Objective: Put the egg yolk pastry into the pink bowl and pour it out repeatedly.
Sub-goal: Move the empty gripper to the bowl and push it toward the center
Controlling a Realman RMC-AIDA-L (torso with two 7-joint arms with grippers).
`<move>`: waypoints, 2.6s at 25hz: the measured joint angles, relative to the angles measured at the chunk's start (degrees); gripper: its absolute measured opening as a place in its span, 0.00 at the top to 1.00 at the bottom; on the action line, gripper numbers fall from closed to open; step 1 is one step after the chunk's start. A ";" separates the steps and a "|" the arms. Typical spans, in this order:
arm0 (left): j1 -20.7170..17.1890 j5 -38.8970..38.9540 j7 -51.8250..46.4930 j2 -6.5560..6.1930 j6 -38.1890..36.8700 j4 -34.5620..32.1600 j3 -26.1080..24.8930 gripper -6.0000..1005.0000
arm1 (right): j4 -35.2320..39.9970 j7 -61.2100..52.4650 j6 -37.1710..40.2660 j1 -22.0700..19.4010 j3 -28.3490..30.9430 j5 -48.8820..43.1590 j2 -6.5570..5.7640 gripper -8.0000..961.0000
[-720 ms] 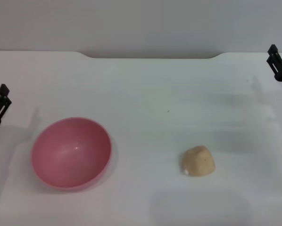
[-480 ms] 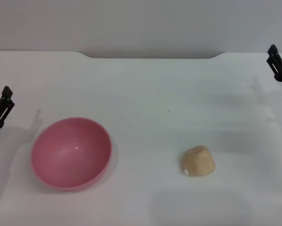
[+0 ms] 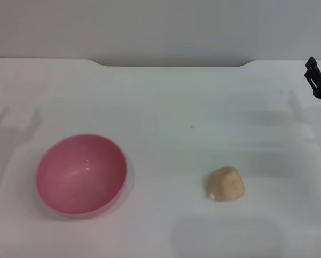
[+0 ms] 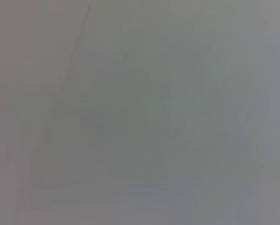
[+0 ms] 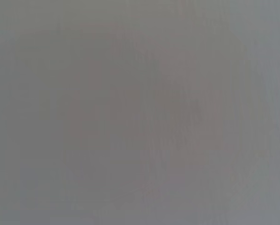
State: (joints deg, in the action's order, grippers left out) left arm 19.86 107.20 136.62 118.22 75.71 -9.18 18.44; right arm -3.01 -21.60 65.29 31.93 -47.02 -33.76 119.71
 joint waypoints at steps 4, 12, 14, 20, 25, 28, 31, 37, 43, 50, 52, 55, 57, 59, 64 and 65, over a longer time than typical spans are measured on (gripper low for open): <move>1.72 -3.33 -20.51 -0.81 -5.73 -11.79 7.81 0.17 | 0.00 -0.01 -0.16 -0.02 0.00 -0.10 0.00 0.33; 2.81 -18.93 -62.57 -8.52 -8.69 -32.61 28.75 0.17 | 0.12 0.11 -0.27 0.09 0.00 -0.22 -0.12 0.33; 3.39 -25.98 -71.97 -10.05 -6.30 -37.34 30.50 0.17 | 0.28 0.14 -0.29 0.01 0.00 -0.17 -0.21 0.33; 3.57 -49.49 -92.98 -10.02 7.85 -57.82 30.49 0.17 | 0.38 0.31 -0.32 0.00 0.00 -0.09 -0.29 0.33; 3.66 -63.94 -100.56 -6.71 20.24 -72.45 30.16 0.17 | 0.46 0.41 -0.40 0.31 0.00 0.03 -0.35 0.33; 3.74 -65.43 -100.93 -5.03 25.12 -76.47 30.01 0.17 | 0.76 0.42 -0.45 0.56 0.00 0.05 -0.36 0.33; 3.83 -66.14 -101.13 -4.55 26.31 -77.17 30.01 0.17 | 1.08 0.44 -0.46 0.81 0.00 0.07 -0.36 0.33; 5.43 -71.36 -101.62 -2.28 29.12 -75.84 30.77 0.17 | 1.13 0.47 -0.52 1.05 0.00 0.10 -0.36 0.33; 8.21 -73.79 -101.02 -2.01 28.39 -70.03 31.83 0.17 | 1.17 0.49 -0.52 0.90 0.00 0.10 -0.36 0.33; 11.40 -76.52 -99.50 -1.78 24.57 -63.31 32.28 0.17 | 1.08 0.51 -0.52 0.51 0.00 0.10 -0.29 0.33; 12.18 -77.12 -99.37 -1.69 23.53 -61.72 32.28 0.17 | 0.98 0.51 -0.52 0.49 0.00 0.10 -0.28 0.33; 13.65 -78.49 -98.81 -1.31 21.56 -58.77 32.33 0.18 | 0.85 0.51 -0.51 0.44 0.00 0.10 -0.27 0.33; 14.24 -79.73 -98.69 -1.07 20.52 -57.86 32.37 0.18 | 0.84 0.51 -0.51 0.39 0.00 0.10 -0.27 0.33; 14.89 -81.72 -98.71 -0.82 18.77 -56.74 32.67 0.18 | 0.82 0.50 -0.51 0.32 0.00 0.10 -0.27 0.34; 16.03 -82.71 -98.80 -0.71 16.54 -53.00 33.66 0.17 | 0.81 0.29 -0.51 -0.06 0.00 0.10 -0.27 0.34; 16.23 -82.67 -98.71 -0.69 16.44 -52.39 33.76 0.17 | 0.81 0.26 -0.51 -0.07 0.00 0.10 -0.26 0.34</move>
State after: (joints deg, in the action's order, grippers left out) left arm 36.08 24.52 37.91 117.53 92.14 -61.56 52.21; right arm -2.20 -21.34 64.78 31.86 -47.02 -33.66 119.45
